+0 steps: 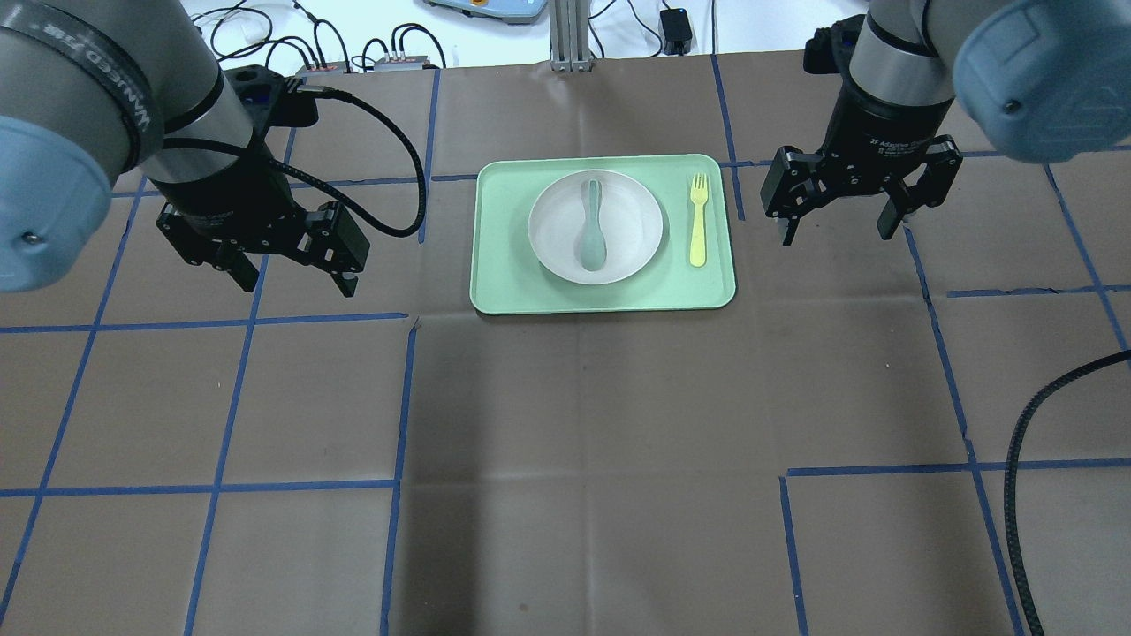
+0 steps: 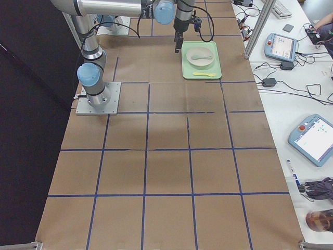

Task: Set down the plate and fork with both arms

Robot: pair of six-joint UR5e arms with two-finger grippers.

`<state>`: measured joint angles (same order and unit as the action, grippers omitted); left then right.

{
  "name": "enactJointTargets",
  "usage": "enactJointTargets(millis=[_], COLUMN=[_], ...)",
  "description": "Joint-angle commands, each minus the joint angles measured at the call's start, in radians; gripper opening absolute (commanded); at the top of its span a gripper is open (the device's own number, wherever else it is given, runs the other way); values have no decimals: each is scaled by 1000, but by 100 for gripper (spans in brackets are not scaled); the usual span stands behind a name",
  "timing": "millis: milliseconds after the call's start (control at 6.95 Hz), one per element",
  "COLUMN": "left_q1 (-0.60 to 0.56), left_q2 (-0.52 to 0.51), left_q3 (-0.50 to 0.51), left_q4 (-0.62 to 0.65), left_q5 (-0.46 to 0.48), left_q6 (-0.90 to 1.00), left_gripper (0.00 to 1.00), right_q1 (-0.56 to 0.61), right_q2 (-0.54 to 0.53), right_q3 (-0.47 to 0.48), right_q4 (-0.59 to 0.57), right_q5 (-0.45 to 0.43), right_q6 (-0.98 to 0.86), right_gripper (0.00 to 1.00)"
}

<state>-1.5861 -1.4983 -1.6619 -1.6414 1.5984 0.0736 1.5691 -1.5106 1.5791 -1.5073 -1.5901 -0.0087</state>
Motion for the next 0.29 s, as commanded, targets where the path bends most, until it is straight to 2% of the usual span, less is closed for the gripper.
enactJointTargets(millis=[0, 144], left_q1=[0, 0], left_q2=[1, 1], left_q3=[-2, -3], left_q4=[-2, -2], left_q5=[2, 2], left_q6=[0, 2], left_gripper=[100, 100], right_q1=[-1, -1], right_q2=[0, 0], right_q3=[-2, -2], right_q4=[-1, -1], right_q5=[-1, -1], right_q6=[-1, -4], right_gripper=[100, 100])
